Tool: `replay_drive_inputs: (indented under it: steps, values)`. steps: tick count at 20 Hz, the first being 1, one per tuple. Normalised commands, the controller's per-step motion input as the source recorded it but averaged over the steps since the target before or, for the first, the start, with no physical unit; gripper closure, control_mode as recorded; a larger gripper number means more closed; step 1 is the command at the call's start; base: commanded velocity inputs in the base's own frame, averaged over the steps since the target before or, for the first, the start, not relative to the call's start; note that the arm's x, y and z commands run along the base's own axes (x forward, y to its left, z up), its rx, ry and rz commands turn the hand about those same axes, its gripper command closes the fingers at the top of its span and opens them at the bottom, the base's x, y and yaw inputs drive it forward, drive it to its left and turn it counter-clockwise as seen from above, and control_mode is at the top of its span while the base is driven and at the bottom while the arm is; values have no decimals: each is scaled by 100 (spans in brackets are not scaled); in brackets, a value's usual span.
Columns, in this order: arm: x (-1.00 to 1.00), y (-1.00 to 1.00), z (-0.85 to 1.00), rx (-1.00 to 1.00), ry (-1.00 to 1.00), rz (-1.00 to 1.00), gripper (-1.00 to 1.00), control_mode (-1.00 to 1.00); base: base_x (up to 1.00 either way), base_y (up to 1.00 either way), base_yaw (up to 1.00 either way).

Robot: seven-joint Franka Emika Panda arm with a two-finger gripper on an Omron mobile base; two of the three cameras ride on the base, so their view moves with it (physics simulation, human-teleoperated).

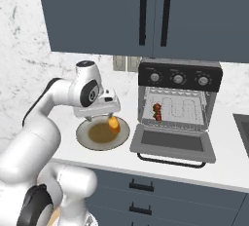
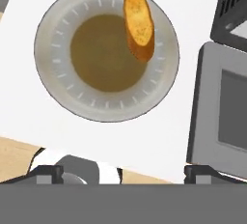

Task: Pick up the kebab skewer and baguette bread, and place them inside the toaster oven. Close the toaster oven door and start by setting the timer.

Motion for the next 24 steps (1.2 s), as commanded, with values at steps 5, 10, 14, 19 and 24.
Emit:
replay_drive_inputs:
  steps: [5,10,14,19,24]
  values:
    - [47,0,-60,-2,0,11,-100,-100,0,0,0]
    - [52,0,-50,0,0,5,-100,-100,0,0,0]
    - [49,-3,-50,0,0,1,-100,-100,0,0,0]
    - [52,-2,-39,0,0,0,-100,-100,0,0,0]
    - [35,-6,-25,0,0,0,-100,-100,0,0,0]
